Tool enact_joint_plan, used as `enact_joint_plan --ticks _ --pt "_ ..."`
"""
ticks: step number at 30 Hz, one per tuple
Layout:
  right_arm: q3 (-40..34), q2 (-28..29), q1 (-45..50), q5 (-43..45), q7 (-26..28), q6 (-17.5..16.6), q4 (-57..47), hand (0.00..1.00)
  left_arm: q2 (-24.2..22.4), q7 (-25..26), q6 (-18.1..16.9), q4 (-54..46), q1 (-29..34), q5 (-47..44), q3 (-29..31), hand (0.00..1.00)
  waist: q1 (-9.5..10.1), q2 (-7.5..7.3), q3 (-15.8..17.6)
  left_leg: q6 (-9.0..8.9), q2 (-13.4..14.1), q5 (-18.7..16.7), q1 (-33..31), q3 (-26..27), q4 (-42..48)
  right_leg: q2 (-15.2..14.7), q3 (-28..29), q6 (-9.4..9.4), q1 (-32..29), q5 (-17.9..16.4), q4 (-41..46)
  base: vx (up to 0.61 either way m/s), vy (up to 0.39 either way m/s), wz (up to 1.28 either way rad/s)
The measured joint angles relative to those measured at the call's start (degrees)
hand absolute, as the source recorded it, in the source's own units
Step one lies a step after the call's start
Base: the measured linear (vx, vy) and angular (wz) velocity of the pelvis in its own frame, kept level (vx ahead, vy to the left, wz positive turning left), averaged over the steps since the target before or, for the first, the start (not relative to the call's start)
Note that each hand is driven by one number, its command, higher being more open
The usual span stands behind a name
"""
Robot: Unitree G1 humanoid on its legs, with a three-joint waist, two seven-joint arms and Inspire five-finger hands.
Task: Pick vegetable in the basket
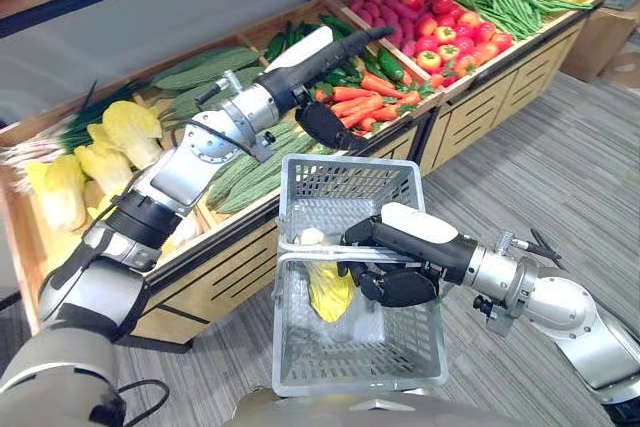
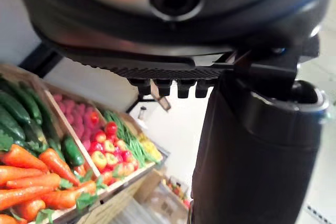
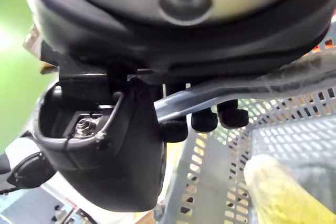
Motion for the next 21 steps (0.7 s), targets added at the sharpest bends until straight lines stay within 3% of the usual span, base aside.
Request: enact_joint_plan --ticks 7,15,19,21 --pt "-2.1 2.2 3.5 0.0 -0.1 0.0 1.4 0.0 0.0 3.3 0.0 -4.7 15.5 -8.3 16.0 1.0 1.88 -1.39 -1.3 -0.22 -1.6 4.1 1.0 -2.2 -5.8 -0.5 -2.7 -0.25 0.7 0.0 -0.5 -0.01 -0.039 0.21" --pt "-11.0 7.8 11.6 0.0 -2.0 0.0 6.8 0.0 -0.4 6.0 0.0 -8.6 34.1 -10.3 31.8 1.0 3.57 -3.22 -4.9 -0.49 -4.6 12.1 3.0 -7.2 -18.7 -1.6 -9.7 -1.46 2.4 -0.1 -3.1 0.01 -0.043 0.42" --pt "-14.9 10.5 13.5 -1.4 -2.5 0.4 9.8 0.0 -6.0 7.8 0.0 -8.8 40.4 -10.5 40.2 1.0 4.46 -3.24 -5.4 -0.43 -5.6 16.5 5.2 -10.0 -26.0 -1.8 -13.2 -1.91 3.8 -0.3 -4.0 0.01 -0.016 0.37" --pt "-15.5 11.6 13.6 -1.5 -3.0 1.0 10.8 0.0 -9.5 9.1 0.0 -8.9 43.7 -10.6 44.0 1.0 4.56 -3.25 -5.4 -0.35 -5.9 16.6 5.2 -11.0 -26.0 -2.0 -14.0 -1.99 4.2 -0.4 -4.0 0.01 -0.001 0.23"
